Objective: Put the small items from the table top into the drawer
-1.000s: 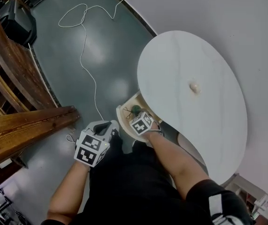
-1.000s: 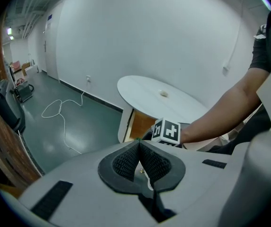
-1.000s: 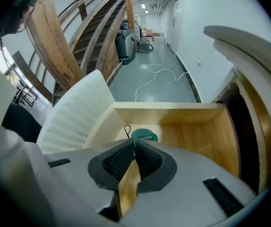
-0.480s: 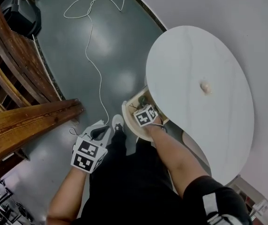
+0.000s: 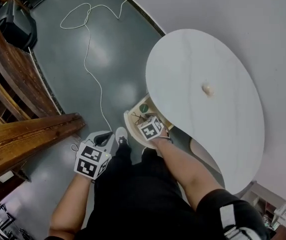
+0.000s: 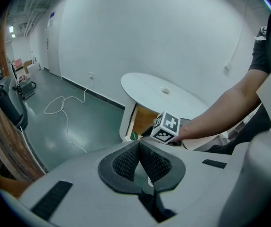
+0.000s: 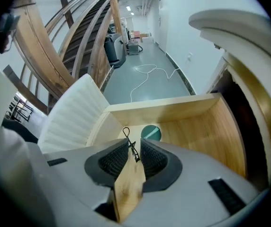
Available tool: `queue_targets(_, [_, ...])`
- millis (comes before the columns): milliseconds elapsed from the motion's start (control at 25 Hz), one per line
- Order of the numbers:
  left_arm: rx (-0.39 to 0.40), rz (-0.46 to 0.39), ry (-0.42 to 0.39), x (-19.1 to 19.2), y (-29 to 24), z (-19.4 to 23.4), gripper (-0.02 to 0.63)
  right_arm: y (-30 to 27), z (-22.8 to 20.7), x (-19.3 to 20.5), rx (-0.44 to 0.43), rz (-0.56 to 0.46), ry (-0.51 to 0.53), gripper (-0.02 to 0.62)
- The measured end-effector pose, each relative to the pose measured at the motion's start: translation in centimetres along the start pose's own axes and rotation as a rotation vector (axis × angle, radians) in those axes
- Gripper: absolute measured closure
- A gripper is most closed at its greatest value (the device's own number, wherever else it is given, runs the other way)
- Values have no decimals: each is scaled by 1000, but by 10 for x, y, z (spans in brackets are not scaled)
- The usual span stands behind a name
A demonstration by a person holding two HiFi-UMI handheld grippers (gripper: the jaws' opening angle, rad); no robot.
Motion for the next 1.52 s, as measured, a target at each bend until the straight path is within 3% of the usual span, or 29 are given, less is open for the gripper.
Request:
queue_targets(240, [17,-55,-50,-18,-5,-10,592,52,4,1,-117,-35,-72,541])
queue_targets(600, [57,-98,-145,-51,-17,-38,592,166,-12,-12,-116,-295,-163,575])
queue_targets(800, [75,-99,-188,-63,-26,-56,592,205,-36,3,-38,-370,-199,577])
queue_targets(1000, [124,-138,-148,-78,-35,-78,592,229,-91,34,69,-407,-314,577])
queue_targets(1120, [124,-142,-170,-86,-41,-90,592,241,-126,49,138,-421,-357,577])
queue_targets(1360, [99,-151,-191,-101,-46,-106,592,250,-192,69,281,-399,-367,575])
queue_targets(1520, [76,-155,-188,-108,-48,-111,592,242,-222,72,330,-360,-342,571])
Point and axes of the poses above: the fingertips, and each gripper's own axes: y backward along the fingers, z to its left, x out of its underside, the point moved 9 cm from there along y, backward along the fingers, and after that the axes turned 5 degrees about x, right-handed, at the moved point
